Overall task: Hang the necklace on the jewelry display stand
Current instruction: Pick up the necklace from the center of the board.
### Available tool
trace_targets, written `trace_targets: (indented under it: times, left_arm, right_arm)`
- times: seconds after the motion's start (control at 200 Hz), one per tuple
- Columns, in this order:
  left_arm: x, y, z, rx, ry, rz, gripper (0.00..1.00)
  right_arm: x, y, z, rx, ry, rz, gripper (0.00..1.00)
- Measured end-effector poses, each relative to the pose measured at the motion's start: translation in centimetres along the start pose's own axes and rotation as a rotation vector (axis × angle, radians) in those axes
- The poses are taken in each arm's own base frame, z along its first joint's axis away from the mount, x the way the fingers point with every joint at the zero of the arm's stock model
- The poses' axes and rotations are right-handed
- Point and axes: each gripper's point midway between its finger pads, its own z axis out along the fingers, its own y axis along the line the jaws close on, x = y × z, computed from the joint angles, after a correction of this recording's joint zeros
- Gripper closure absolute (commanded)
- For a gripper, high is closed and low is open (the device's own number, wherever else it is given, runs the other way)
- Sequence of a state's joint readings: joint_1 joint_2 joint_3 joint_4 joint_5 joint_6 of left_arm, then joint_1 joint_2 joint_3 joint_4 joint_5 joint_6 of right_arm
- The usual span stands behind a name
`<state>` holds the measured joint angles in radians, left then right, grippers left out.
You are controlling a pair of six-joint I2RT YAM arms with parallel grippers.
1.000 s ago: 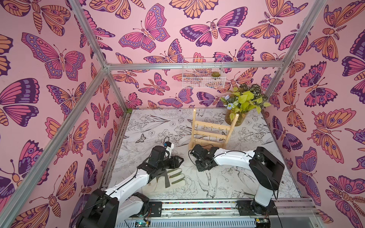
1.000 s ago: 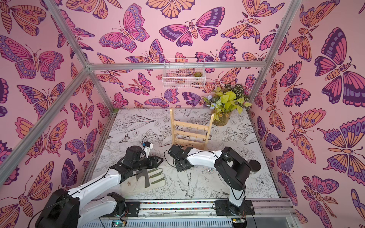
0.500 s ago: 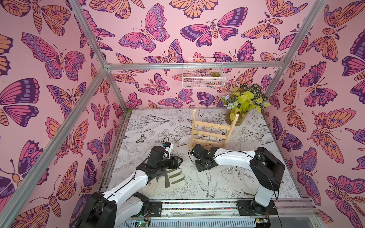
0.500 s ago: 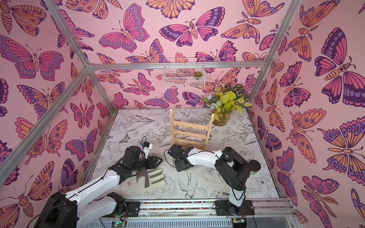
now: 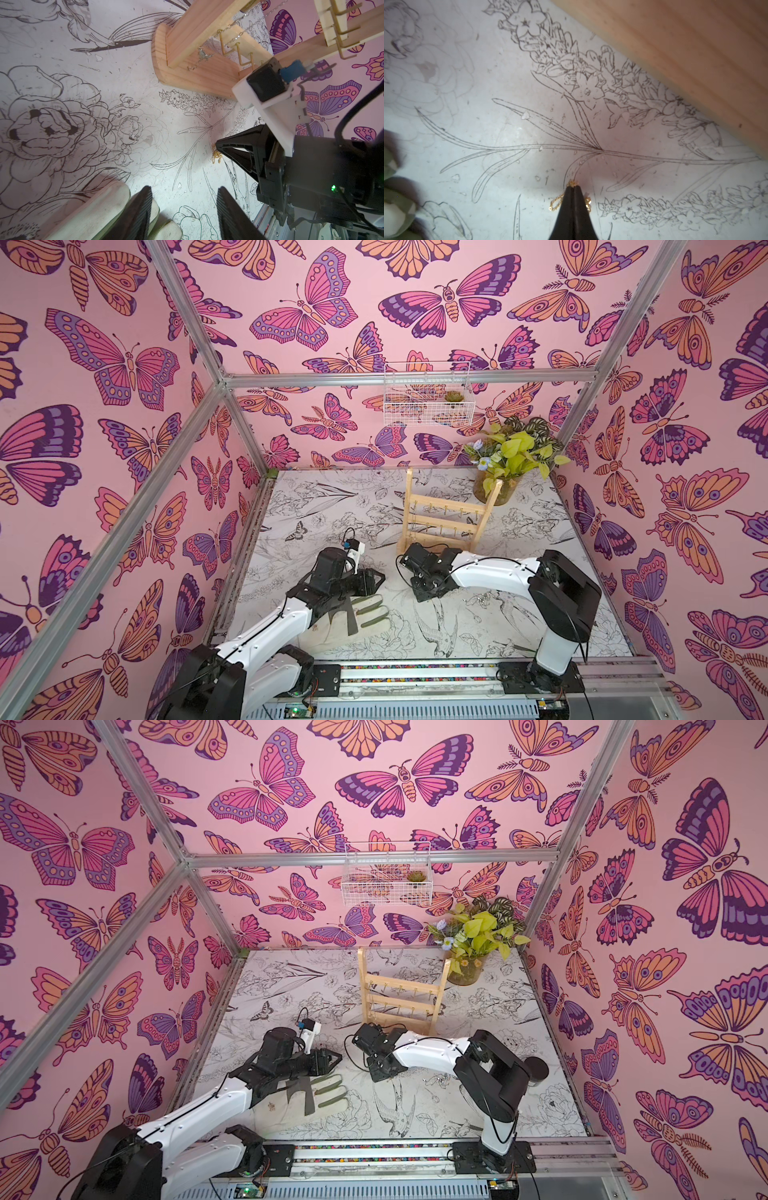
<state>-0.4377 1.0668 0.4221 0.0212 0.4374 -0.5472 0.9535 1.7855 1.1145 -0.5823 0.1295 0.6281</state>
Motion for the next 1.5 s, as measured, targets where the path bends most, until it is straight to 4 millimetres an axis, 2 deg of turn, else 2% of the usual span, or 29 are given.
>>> trace_targets:
  times: [0.205, 0.476, 0.571, 0.691, 0.881, 1.182, 1.502]
  left_arm:
    - [0.0, 0.0, 0.0, 0.0, 0.0, 0.0, 0.47]
    - [0.3, -0.4, 0.1, 0.024, 0.016, 0.005, 0.47]
    - [0.9, -1.1, 0.5, 0.058, 0.051, 0.026, 0.46]
    - [1.8, -3.0, 1.1, 0.127, 0.08, 0.094, 0.43]
    - [1.2, -6.0, 1.5, 0.249, 0.014, 0.218, 0.41]
    - [0.5, -7.8, 2.3, 0.358, -0.062, 0.337, 0.4]
    - [1.5, -9.2, 3.8, 0.456, -0.053, 0.431, 0.39]
  right_arm:
    - [-0.6, 0.2, -1.4, -0.021, -0.031, 0.004, 1.0]
    - [-0.7, 0.3, -2.3, -0.026, -0.046, -0.001, 1.0]
    - [-1.2, 0.9, -4.0, -0.044, -0.079, -0.012, 1.0]
    - [-2.2, 2.1, -6.8, -0.082, -0.149, -0.025, 1.0]
    - [-2.9, 2.8, -10.1, -0.121, -0.225, -0.035, 1.0]
    - [-3.4, 2.8, -13.9, -0.15, -0.304, -0.061, 1.0]
    - [-3.9, 3.0, -18.0, -0.195, -0.382, -0.082, 1.0]
